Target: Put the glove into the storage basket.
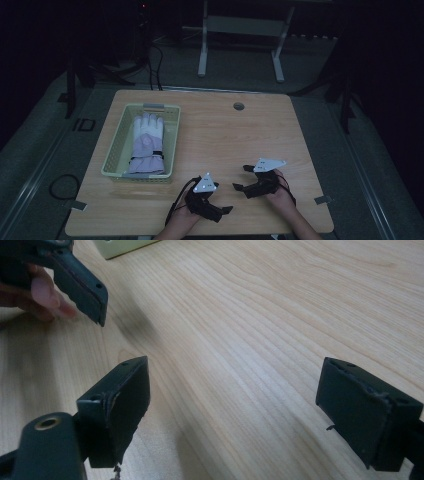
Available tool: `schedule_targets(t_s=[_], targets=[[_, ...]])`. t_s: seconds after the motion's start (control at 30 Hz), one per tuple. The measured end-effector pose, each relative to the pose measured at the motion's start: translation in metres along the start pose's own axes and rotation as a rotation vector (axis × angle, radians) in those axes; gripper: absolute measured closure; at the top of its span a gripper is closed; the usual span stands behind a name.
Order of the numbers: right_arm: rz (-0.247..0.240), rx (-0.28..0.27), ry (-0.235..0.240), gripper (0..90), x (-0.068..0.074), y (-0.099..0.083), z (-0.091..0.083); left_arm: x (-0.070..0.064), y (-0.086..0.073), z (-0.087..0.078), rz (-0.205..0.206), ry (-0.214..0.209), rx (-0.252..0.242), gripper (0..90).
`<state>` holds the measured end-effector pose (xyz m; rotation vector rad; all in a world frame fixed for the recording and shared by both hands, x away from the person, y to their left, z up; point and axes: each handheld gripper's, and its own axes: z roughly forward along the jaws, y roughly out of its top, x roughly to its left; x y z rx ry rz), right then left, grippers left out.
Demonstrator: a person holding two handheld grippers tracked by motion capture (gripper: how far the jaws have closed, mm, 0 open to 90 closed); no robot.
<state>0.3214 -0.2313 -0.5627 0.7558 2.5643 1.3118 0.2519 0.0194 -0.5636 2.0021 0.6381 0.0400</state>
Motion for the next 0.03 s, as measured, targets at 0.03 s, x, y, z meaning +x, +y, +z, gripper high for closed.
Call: schedule_targets(t_s=[0.03], targets=[[0.001,0.002,0.0,14.1,-0.0007,-0.0001,0.0002,0.0,0.0,0.0,0.0,0.0,0.0,7.7]])
